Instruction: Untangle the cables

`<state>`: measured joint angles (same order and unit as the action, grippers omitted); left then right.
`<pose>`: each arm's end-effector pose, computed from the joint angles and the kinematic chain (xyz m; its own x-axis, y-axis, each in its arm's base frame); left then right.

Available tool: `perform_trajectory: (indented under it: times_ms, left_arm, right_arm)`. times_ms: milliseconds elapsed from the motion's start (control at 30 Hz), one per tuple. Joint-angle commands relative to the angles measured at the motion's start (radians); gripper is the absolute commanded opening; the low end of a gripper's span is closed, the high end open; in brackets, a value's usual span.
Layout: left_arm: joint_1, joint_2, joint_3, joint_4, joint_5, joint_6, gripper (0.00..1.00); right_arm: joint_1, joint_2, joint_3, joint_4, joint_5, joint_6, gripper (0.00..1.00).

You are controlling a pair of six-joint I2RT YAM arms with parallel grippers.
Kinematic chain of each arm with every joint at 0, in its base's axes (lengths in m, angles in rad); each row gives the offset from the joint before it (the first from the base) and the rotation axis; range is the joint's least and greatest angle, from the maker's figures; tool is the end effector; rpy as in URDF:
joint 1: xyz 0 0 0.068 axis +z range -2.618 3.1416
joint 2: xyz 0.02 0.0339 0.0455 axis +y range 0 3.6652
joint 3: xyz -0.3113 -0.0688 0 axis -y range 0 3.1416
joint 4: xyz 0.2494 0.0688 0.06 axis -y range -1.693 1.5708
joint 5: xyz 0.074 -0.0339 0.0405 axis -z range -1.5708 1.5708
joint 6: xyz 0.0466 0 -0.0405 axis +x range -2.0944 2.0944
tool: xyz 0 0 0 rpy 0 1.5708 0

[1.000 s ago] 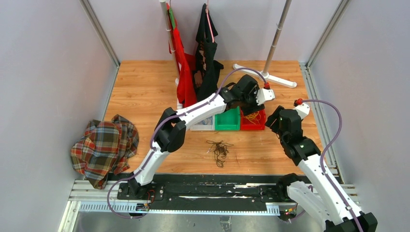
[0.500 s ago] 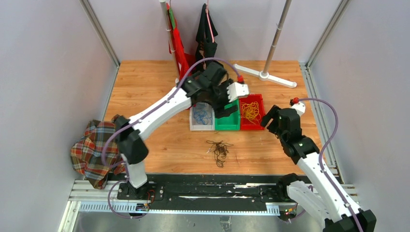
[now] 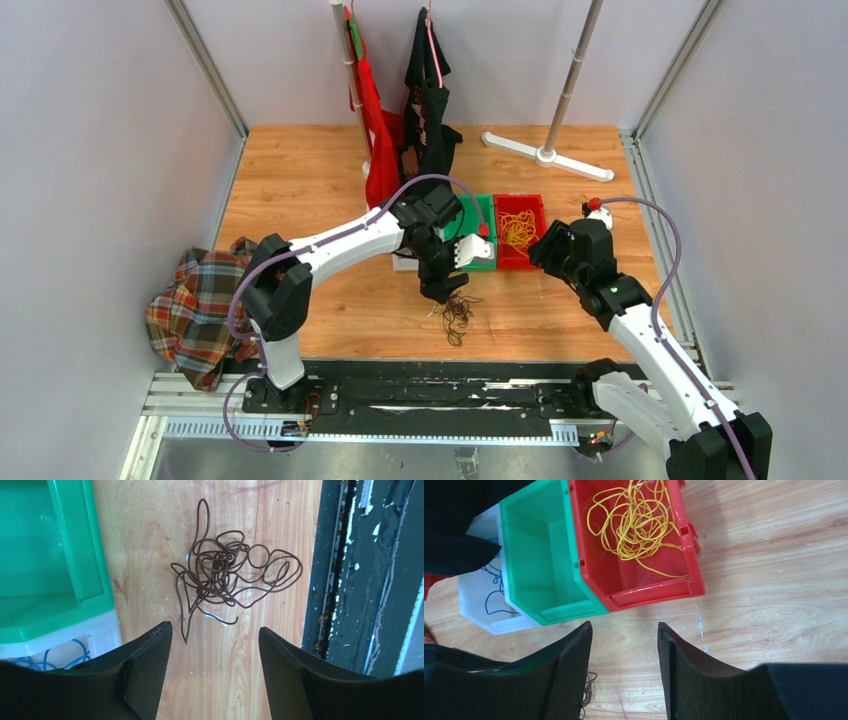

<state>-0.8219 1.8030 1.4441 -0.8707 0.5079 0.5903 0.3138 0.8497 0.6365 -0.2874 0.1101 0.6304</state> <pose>0.2453 -0.2971 0.2769 -0.1151 0.8382 -0.5331 0.9808 0.0110 -0.1945 0.1694 0.0496 0.2954 -0.4956 0.4552 -0.7398 0.0953 0.8751 0.4745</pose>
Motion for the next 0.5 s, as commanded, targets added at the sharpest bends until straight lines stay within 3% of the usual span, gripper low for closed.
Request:
perform_trajectory:
  times_ms: [0,233,467]
  left_arm:
    - [-0.001,0.001,-0.026,0.052,0.018,0.111,0.68]
    - [0.003,0.004,-0.106,0.122,-0.099,0.239,0.65]
    - [0.017,0.040,-0.128,0.196,-0.123,0.198,0.56]
  right_arm:
    - [-0.014,-0.006,-0.009,0.024,-0.055,-0.007,0.49]
    - [-0.015,0.001,-0.023,0.062,-0.110,-0.018,0.46]
    - [-0.013,0.005,-0.028,0.079,-0.141,-0.020,0.42]
